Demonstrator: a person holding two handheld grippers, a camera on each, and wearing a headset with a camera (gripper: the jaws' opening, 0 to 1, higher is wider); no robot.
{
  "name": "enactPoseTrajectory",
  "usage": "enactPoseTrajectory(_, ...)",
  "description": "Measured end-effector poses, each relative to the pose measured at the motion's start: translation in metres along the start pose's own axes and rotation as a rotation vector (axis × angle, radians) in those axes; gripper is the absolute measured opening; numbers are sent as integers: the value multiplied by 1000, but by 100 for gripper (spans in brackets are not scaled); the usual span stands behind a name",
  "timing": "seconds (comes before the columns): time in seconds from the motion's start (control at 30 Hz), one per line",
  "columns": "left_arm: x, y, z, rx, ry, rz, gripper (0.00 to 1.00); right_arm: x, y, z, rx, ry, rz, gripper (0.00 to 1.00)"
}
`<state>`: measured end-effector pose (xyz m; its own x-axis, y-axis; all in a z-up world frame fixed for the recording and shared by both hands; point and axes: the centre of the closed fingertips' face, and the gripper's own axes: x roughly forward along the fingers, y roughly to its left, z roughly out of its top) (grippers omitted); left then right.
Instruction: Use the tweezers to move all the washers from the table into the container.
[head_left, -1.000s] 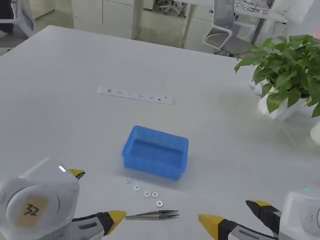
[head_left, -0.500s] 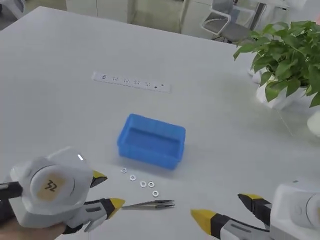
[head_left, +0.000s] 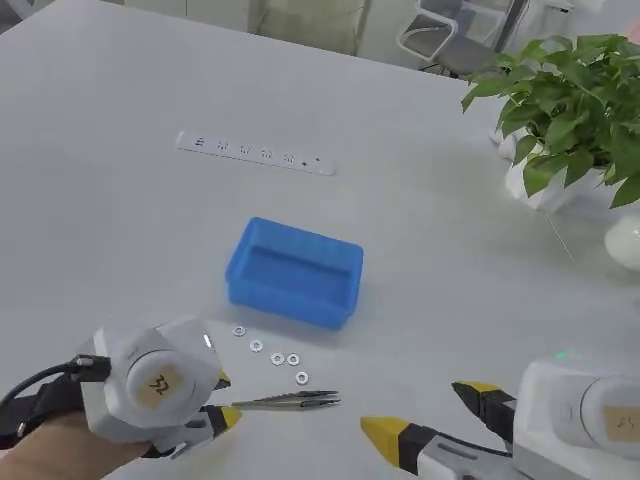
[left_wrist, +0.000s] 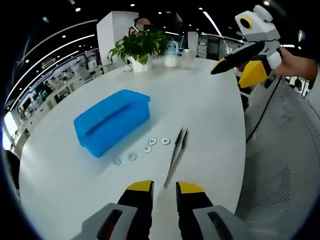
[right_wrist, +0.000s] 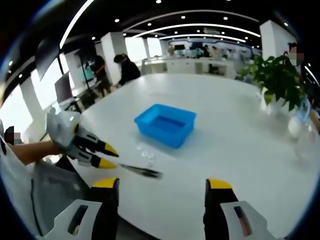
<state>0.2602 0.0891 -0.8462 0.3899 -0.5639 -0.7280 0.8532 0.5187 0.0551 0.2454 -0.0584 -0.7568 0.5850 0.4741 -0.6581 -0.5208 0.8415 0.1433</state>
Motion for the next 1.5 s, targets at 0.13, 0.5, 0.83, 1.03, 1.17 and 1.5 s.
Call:
enactPoseTrajectory(0.13,6,2,-5,16,26,-9,11,3,5,0,-13,10,13,68)
enactPoseTrajectory(0.5,19,-3,-12,56,57,-59,0,13,22,-5,-51,29,65,64)
enactPoseTrajectory(0.83,16,-17,0,27,37,-94,0,24,38,-7,-153,39,101,57)
enactPoseTrajectory(1.03,-5,-23,12,24,21,-87,0,37,57,-8,-225,53,151,52)
enactPoseTrajectory(1.17,-21,-24,28,118,-9,-73,0,44,66,-7,-267,60,182,50)
enactPoseTrajectory(1.5,-50,-30,63,159,-45,-76,0,67,79,-8,-419,105,258,29)
